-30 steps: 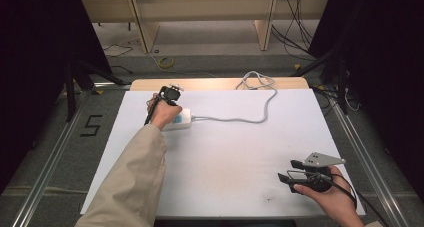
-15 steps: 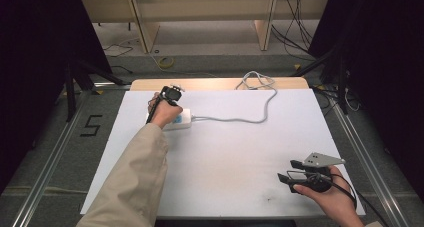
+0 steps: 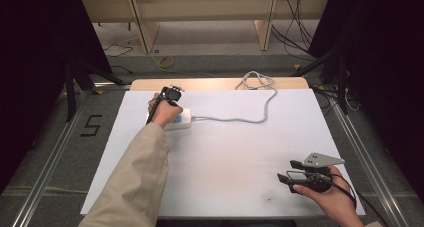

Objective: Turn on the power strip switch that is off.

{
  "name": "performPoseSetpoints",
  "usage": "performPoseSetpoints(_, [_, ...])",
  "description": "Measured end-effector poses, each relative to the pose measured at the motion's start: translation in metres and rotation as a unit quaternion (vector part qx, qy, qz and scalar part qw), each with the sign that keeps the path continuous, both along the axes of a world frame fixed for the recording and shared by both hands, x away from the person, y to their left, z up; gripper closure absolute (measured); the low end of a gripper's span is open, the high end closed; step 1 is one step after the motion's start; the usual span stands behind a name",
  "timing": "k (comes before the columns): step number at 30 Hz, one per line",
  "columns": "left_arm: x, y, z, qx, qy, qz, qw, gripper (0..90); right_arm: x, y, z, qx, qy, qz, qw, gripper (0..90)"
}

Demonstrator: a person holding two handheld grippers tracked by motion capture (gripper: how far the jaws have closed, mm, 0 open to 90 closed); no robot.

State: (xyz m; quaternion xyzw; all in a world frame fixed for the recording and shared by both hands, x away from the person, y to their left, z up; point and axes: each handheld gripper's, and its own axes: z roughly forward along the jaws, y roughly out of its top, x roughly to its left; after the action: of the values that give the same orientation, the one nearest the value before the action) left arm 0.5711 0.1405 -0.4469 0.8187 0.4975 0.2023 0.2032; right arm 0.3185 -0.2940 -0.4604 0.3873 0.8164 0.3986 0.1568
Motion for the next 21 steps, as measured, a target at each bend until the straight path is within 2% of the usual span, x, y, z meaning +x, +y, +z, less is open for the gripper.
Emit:
performPoseSetpoints(10, [-0.0006,0.0003,-0.0001,0.0,-0.004,0.001,1.0,90.0,0.0003,-0.0007,0.0002,0.0,-0.001,0.0,1.0,31.2])
performPoseSetpoints(15, [-0.0013,0.0019,-0.0005,-0.006,-0.006,0.0,1.0,89.9,0.0002,-0.0008,0.0004,-0.001,-0.001,-0.001,1.0,31.3])
performPoseSetpoints(18, [-0.0022,0.0023,-0.0008,-0.009,-0.019,0.003,0.9998,89.8,0.0003,-0.0007,0.0005,-0.001,-0.002,-0.001,1.0,31.2])
performPoseSetpoints(21, [-0.0024,0.0027,-0.0012,-0.013,-0.019,0.005,0.9997,89.7,0.0002,-0.0005,0.0005,0.0,-0.002,0.0,1.0,31.2])
